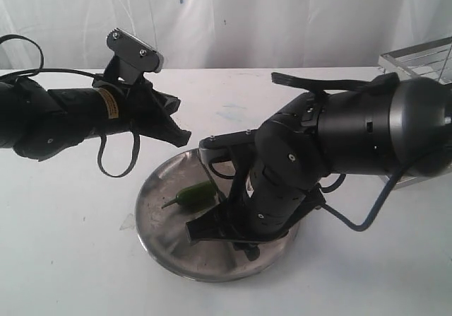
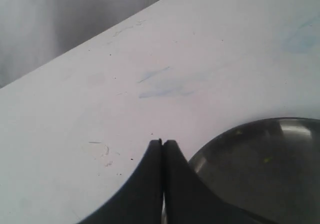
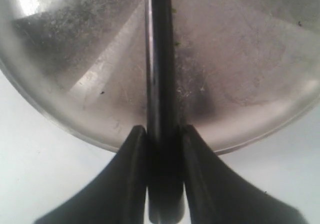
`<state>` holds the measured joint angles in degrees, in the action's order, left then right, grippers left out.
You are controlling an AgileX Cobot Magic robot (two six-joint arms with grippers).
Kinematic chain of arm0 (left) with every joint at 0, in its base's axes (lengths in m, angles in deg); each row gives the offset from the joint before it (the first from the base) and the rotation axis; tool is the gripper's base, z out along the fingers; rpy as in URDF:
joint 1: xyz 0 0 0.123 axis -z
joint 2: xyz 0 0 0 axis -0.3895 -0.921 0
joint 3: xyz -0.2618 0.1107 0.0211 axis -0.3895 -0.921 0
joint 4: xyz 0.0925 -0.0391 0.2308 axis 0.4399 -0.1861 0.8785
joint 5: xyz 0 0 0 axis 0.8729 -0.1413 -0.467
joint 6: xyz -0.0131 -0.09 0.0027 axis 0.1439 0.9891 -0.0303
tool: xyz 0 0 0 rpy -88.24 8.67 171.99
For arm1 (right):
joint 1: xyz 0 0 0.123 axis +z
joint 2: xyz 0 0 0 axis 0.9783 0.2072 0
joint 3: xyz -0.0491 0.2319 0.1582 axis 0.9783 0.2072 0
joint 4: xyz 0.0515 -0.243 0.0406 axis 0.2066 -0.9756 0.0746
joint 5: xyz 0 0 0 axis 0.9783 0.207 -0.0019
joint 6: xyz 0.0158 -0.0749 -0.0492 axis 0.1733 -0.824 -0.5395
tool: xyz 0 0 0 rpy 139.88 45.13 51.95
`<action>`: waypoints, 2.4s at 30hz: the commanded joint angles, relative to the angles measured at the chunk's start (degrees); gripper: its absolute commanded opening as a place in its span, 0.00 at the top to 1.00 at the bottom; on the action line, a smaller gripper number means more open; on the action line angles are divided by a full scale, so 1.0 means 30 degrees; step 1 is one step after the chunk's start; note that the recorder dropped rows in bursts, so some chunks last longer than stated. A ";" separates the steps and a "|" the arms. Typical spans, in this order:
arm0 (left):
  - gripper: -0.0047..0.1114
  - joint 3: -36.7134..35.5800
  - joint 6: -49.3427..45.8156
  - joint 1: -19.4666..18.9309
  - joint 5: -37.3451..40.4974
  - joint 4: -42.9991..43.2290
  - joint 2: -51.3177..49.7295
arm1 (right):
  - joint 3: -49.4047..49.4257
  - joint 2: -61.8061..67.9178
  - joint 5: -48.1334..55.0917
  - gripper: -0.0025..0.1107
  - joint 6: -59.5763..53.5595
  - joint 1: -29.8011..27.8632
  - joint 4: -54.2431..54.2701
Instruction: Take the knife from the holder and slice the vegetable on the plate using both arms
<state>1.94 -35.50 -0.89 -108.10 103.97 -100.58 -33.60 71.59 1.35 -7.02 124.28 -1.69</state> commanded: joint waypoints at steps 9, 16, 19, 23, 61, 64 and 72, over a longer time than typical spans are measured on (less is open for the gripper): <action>0.96 -0.0126 0.1076 -0.0063 -0.0476 0.1794 -0.2219 | 0.0052 0.0285 0.0397 0.98 0.0097 0.0006 -0.0037; 0.96 -0.0126 0.1076 -0.0063 -0.2410 0.1753 -0.2344 | 0.0052 0.0285 0.0151 0.98 0.0097 0.0006 -0.0037; 0.96 -0.0126 0.1076 -0.0063 -0.2939 0.1753 -0.2553 | 0.0052 0.0285 0.0151 0.98 0.0097 0.0006 -0.0037; 0.96 -0.0126 0.1354 -0.0063 -0.3758 0.1911 -0.3498 | 0.0052 0.0285 0.0151 0.98 0.0097 0.0006 -0.0037; 0.96 0.0364 0.5163 -0.0485 -0.6618 0.5060 -0.8501 | 0.0052 0.1786 0.0062 0.98 0.0033 0.0006 0.0157; 0.96 0.0364 0.5210 -0.0485 -0.7900 0.5060 -0.7898 | 0.0052 0.1786 0.0062 0.98 0.0033 0.0006 0.0157; 0.96 0.0364 0.4972 -0.0485 -0.2631 0.4986 -0.2799 | 0.0052 0.1748 0.0543 0.98 0.0033 -0.0028 -0.0829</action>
<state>3.29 -20.42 -2.36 -122.31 118.54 -112.28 -33.60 77.13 1.90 -7.05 124.28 -2.71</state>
